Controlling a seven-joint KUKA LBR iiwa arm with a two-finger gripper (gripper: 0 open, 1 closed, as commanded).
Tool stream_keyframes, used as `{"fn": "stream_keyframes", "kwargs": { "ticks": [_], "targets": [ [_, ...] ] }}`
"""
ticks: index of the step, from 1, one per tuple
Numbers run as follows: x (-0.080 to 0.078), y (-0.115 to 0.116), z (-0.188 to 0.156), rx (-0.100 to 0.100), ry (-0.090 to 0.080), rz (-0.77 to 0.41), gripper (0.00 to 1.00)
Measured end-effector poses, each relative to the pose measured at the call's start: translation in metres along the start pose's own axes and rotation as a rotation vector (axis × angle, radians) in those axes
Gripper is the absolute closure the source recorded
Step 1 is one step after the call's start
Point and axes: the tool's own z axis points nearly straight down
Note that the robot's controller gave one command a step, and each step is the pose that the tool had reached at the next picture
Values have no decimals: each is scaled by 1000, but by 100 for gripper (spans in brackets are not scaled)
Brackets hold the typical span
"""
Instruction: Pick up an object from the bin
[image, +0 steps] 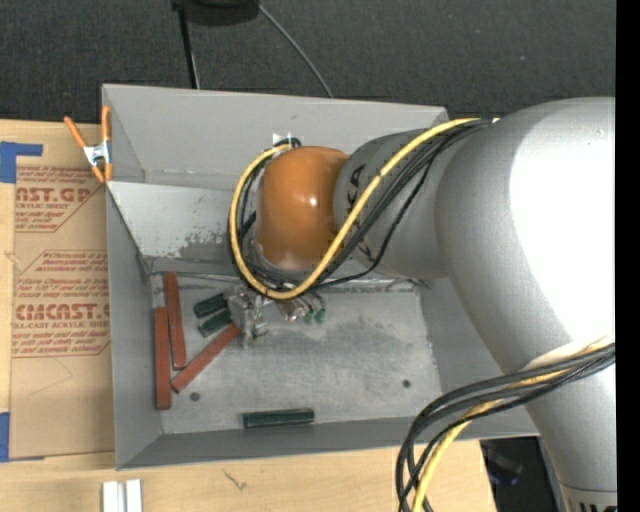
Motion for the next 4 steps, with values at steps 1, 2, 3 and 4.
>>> {"fn": "stream_keyframes", "kwargs": {
  "ticks": [1,2,3,4],
  "targets": [
    [0,0,0,0,0,0,100],
    [15,2,-18,-1,10,-93,100],
    [41,1,-31,0,8,210,0],
    [41,1,-31,0,7,208,0]
  ]
}}
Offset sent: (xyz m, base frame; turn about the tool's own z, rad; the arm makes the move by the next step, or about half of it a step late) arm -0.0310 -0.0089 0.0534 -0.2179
